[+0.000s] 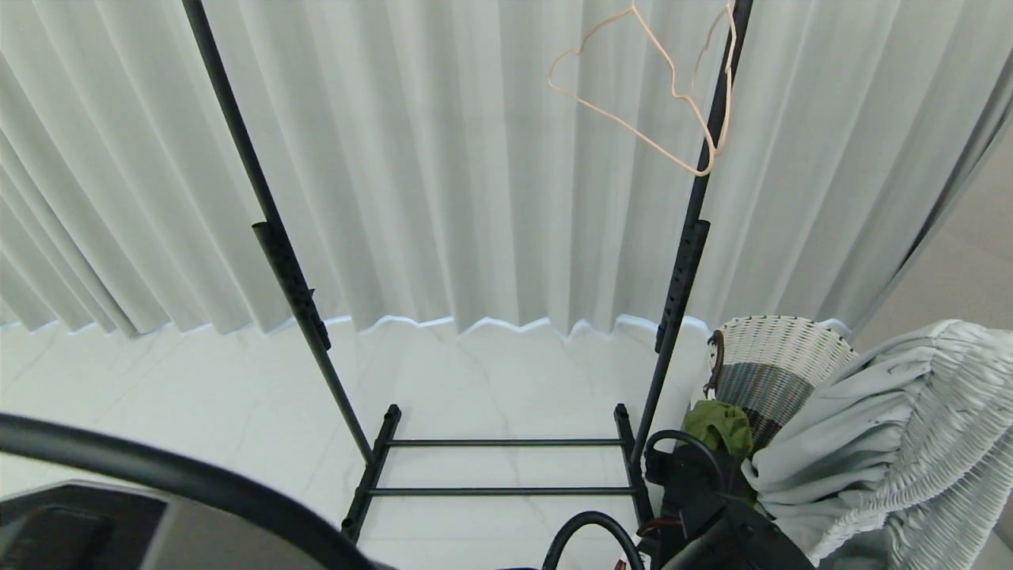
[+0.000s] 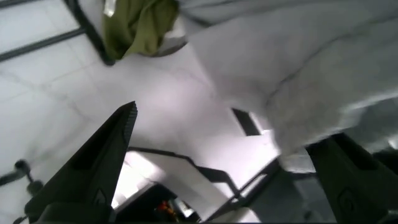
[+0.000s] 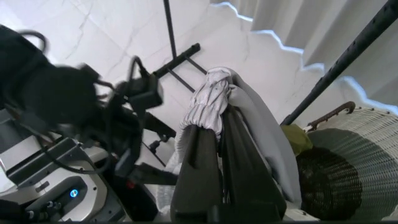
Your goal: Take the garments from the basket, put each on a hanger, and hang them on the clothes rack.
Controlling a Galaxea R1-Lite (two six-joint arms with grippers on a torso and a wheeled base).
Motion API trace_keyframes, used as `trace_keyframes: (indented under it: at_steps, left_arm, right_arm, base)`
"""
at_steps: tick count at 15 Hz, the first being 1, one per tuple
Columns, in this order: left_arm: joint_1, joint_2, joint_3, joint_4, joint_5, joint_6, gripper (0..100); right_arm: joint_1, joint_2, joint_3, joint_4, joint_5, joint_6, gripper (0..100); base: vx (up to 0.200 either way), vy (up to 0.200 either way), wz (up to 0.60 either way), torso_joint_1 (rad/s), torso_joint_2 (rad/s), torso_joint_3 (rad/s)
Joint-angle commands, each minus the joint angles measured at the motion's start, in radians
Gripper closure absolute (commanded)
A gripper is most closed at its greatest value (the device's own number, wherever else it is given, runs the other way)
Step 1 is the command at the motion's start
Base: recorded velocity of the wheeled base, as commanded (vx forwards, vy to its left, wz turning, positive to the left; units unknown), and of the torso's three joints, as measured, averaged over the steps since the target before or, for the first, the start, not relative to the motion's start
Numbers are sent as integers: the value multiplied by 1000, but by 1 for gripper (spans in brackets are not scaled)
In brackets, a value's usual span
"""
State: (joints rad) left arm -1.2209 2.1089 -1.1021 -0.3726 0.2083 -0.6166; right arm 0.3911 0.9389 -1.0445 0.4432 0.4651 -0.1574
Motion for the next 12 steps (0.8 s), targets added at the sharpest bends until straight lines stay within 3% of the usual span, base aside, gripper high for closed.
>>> trace_keyframes:
  at_steps: [1, 2, 3, 5, 7, 11, 12]
  left_arm:
    - [6, 40, 16, 0, 2, -6, 0]
    - [4, 40, 30, 0, 2, -8, 0]
    - [0, 34, 41, 0, 2, -8, 100]
    - [-11, 23, 45, 0, 10, -8, 100]
    - [-45, 8, 104, -2, 75, 5, 100]
    - [-101, -158, 208, -2, 91, 11, 100]
    - [-98, -257, 209, 3, 88, 32, 100]
  right_arm:
    - [2, -8, 1, 2, -2, -1, 100]
    - [2, -11, 3, 2, -2, -1, 100]
    - [0, -14, 4, 2, -2, -1, 100]
    - [0, -17, 6, 5, -6, -2, 100]
    - [0, -23, 35, 6, -42, -13, 100]
    - [0, -29, 78, 5, -45, -113, 100]
    - [2, -29, 78, 5, -45, -149, 100]
  base:
    - [0, 0, 0, 0, 0, 0]
    - [0, 0, 0, 0, 0, 0]
    - [0, 0, 0, 0, 0, 0]
    - [0, 0, 0, 0, 0, 0]
    - [0, 0, 0, 0, 0, 0]
    - [0, 0, 0, 0, 0, 0]
    - [0, 0, 0, 0, 0, 0]
